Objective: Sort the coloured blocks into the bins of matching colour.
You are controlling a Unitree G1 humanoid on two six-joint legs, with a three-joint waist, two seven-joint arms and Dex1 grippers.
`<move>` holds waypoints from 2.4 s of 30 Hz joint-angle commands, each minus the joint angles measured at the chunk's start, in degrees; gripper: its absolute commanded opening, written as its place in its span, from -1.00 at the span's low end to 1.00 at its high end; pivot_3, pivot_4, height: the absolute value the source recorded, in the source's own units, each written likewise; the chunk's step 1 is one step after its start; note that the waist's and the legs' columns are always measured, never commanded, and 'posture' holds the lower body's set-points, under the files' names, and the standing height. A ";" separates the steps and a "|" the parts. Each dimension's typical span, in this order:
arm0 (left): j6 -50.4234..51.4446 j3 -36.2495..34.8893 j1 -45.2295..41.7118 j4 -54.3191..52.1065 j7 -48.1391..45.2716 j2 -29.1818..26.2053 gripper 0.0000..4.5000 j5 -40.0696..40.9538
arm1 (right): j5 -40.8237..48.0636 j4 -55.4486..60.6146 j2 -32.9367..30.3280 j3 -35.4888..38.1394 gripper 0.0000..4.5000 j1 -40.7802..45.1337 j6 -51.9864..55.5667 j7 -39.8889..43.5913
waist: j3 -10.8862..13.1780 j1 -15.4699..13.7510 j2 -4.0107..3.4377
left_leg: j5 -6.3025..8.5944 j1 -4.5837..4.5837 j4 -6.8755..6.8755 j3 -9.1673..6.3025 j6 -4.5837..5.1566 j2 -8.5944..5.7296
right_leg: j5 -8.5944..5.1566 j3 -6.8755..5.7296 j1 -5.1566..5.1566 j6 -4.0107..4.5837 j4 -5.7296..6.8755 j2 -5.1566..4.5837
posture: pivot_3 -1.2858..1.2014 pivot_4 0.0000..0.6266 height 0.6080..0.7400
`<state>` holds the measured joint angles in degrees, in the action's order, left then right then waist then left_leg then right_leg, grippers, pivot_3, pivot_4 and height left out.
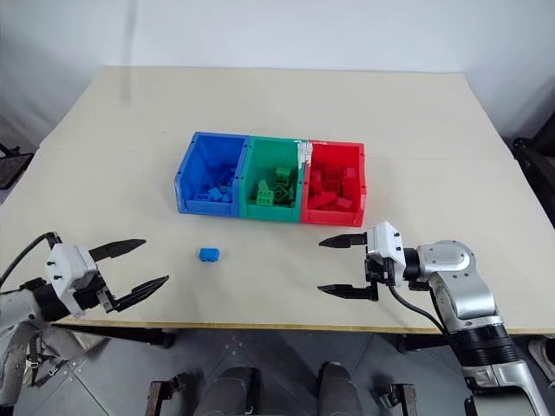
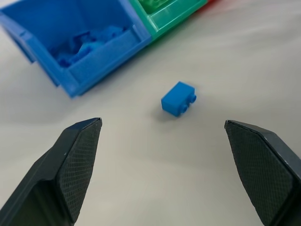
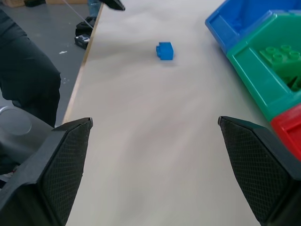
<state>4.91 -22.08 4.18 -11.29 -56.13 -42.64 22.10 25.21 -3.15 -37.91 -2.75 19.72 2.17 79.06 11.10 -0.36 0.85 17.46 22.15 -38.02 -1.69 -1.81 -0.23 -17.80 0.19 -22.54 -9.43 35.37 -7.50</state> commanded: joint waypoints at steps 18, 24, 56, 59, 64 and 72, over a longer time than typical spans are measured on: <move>-4.86 29.07 -32.07 28.01 -14.04 -0.75 0.01 -15.80 | 0.09 7.65 -2.18 5.55 1.00 -8.92 1.07 -7.25 | 0.00 0.58 0.00 | -0.01 0.04 0.01 0.17 -0.02 0.02 | 0.00 0.01 -0.12 -0.02 0.27 0.06 | 0.03 -0.52 1.00; -4.02 29.70 -31.67 26.95 -15.21 -2.41 -0.59 -16.04 | 0.46 9.42 -2.76 6.47 1.00 -11.45 1.54 -7.84 | 0.00 0.56 0.00 | 0.00 0.01 -0.01 0.15 -0.01 0.03 | 0.00 0.03 -0.10 -0.02 0.30 0.07 | 0.03 -0.52 1.00; -0.30 14.38 -54.96 44.50 5.45 10.37 0.94 -6.79 | 7.42 24.11 5.92 13.49 1.00 -13.41 7.31 -28.36 | 0.01 0.52 0.02 | -0.04 0.13 -0.07 0.08 -0.07 -0.04 | 0.03 -0.01 -0.15 -0.06 0.31 0.06 | 0.03 -0.52 1.00; 0.59 10.71 -45.05 32.28 0.12 5.08 0.99 -2.52 | 7.62 22.75 5.24 12.42 1.00 -12.25 7.46 -26.33 | 0.00 1.73 0.02 | -0.04 0.05 0.06 0.16 -0.08 0.02 | 0.02 0.04 -0.21 -0.06 0.31 0.07 | 0.03 -0.52 1.00; 4.19 0.39 -24.59 17.53 -1.14 -2.47 0.99 2.07 | 6.49 17.86 2.51 9.80 1.00 -9.56 6.16 -19.24 | 0.01 2.07 0.03 | -0.03 -0.01 0.12 0.26 -0.07 0.10 | 0.01 0.03 -0.26 -0.03 0.33 0.05 | 0.03 -0.52 1.00; 3.79 -14.74 1.65 4.84 1.21 -2.70 0.99 3.02 | 2.46 4.67 1.11 6.07 1.00 -2.85 -0.17 -9.11 | 0.01 0.83 0.05 | 0.24 -0.01 0.04 0.26 0.33 0.09 | 0.01 0.04 -0.17 -0.02 0.19 -0.06 | 0.03 -0.52 1.00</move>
<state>9.49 -34.35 5.47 -3.51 -56.09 -45.60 23.60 27.68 1.94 -36.64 2.65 16.01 3.69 68.82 11.11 0.47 0.90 17.70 22.12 -38.01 -1.42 -1.48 -0.15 -17.79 0.22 -22.71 -9.45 35.50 -7.58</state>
